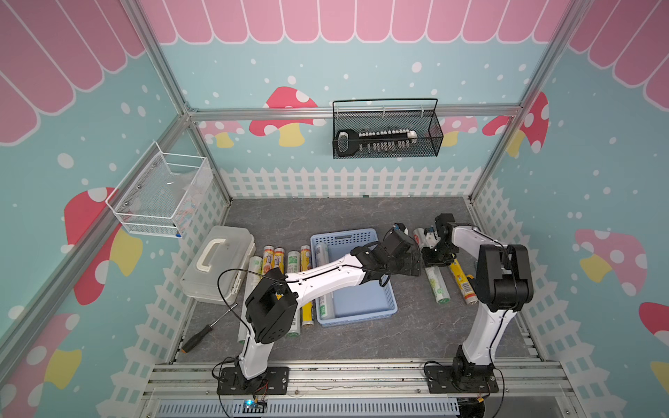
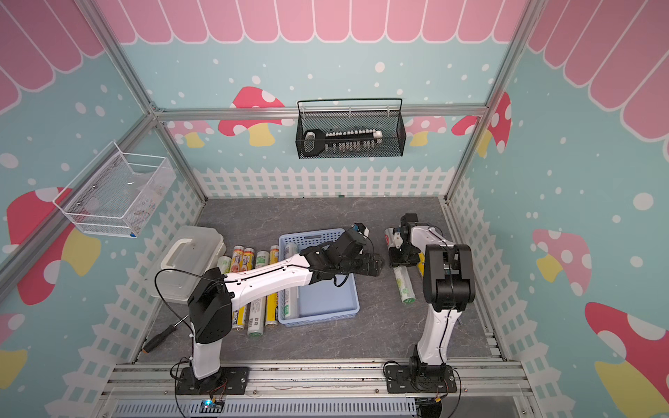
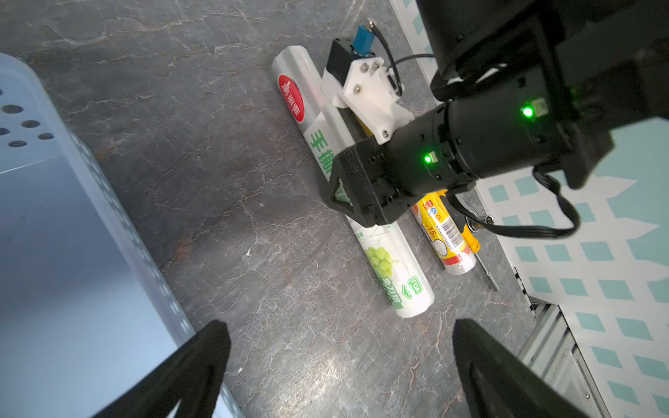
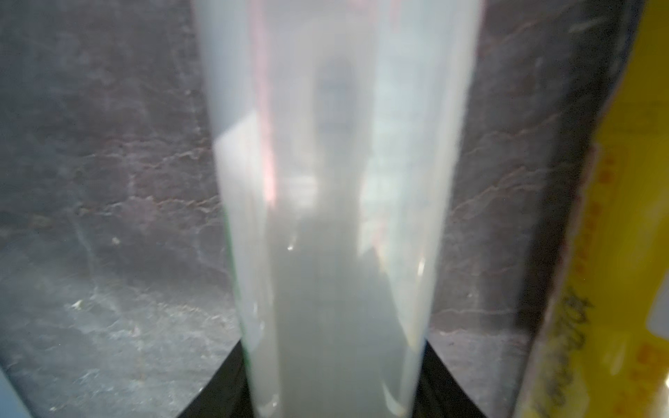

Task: Put the plastic wrap into the basket
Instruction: Pick up the plastic wrap from the center of the board.

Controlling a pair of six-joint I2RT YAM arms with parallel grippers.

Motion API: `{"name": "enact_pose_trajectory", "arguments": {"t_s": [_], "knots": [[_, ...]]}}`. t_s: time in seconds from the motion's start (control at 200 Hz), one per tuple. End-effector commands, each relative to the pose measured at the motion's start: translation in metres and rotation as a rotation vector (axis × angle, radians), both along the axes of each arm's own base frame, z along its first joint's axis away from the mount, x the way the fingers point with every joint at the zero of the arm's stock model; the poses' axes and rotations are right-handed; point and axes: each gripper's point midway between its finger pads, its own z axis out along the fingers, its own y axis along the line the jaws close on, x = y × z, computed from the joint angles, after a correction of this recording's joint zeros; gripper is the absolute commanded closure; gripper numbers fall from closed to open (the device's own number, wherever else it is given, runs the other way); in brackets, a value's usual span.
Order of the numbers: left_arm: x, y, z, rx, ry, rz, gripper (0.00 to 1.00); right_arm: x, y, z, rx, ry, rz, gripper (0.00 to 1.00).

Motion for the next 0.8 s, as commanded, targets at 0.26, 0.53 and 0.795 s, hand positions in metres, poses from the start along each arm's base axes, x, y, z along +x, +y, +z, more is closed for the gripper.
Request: {"name": "enact_pose_trajectory", "arguments": {"t_s": [0.26,0.53,0.795], "knots": [[0.038,0.092,0.066,0.072,-0.229,0.253,0.01,-0.017,0.055,0.118,0.323,-0.332,-0.035,0.77],[0.049,0.160,0.082,0.053,-0.299,0.452,0.01,-0.035,0.130,0.172,0.723,-0.332,0.036,0.79],[0.051,0.197,0.087,-0.100,-0.190,0.496,0.01,-0.038,0.199,0.176,0.792,-0.151,0.043,0.80]]}}
